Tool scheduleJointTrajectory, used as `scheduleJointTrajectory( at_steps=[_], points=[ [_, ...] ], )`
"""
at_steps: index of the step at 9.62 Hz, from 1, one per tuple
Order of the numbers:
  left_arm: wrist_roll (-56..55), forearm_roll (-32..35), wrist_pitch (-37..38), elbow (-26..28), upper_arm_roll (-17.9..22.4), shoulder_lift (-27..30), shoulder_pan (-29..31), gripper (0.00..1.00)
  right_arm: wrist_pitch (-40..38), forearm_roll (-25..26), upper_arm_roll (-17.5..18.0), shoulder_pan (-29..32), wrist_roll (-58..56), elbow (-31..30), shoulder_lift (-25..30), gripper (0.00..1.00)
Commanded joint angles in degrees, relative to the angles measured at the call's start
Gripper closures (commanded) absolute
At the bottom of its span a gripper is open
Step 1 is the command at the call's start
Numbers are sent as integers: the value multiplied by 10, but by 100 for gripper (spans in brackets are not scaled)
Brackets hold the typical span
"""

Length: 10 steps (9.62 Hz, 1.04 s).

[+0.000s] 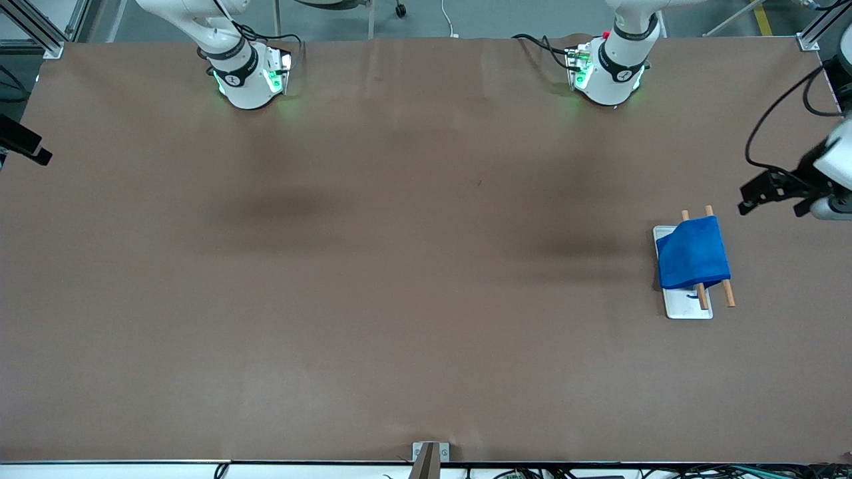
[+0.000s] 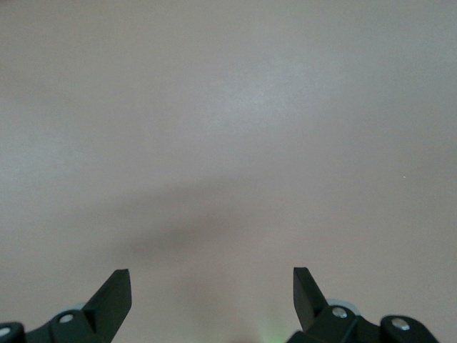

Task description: Right arm passes towel to left arm to hang

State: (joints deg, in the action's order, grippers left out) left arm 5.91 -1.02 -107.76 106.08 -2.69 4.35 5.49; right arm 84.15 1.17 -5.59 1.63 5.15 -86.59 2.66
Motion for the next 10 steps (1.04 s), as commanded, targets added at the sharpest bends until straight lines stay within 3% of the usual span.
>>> scheduleJointTrajectory(
  at_steps=[1, 3, 5, 6, 10],
  points=[
    [-48, 5, 71, -78, -2, -14, -30, 0, 9, 6, -1, -2, 2, -12, 9, 0],
    [-54, 3, 159, -167, -3, -24, -50, 0, 13, 6, 0, -3, -21, -13, 9, 0],
    [-55, -4, 214, -209, 5, -25, -72, 0, 15, 6, 0, -2, -26, -13, 9, 0],
    [-57, -9, 240, -210, 28, -18, -89, 0, 13, 6, 0, -2, -25, -13, 9, 0],
    [-69, -16, 261, -199, 36, -9, -96, 0, 15, 6, 0, -2, -25, -13, 9, 0]
  ],
)
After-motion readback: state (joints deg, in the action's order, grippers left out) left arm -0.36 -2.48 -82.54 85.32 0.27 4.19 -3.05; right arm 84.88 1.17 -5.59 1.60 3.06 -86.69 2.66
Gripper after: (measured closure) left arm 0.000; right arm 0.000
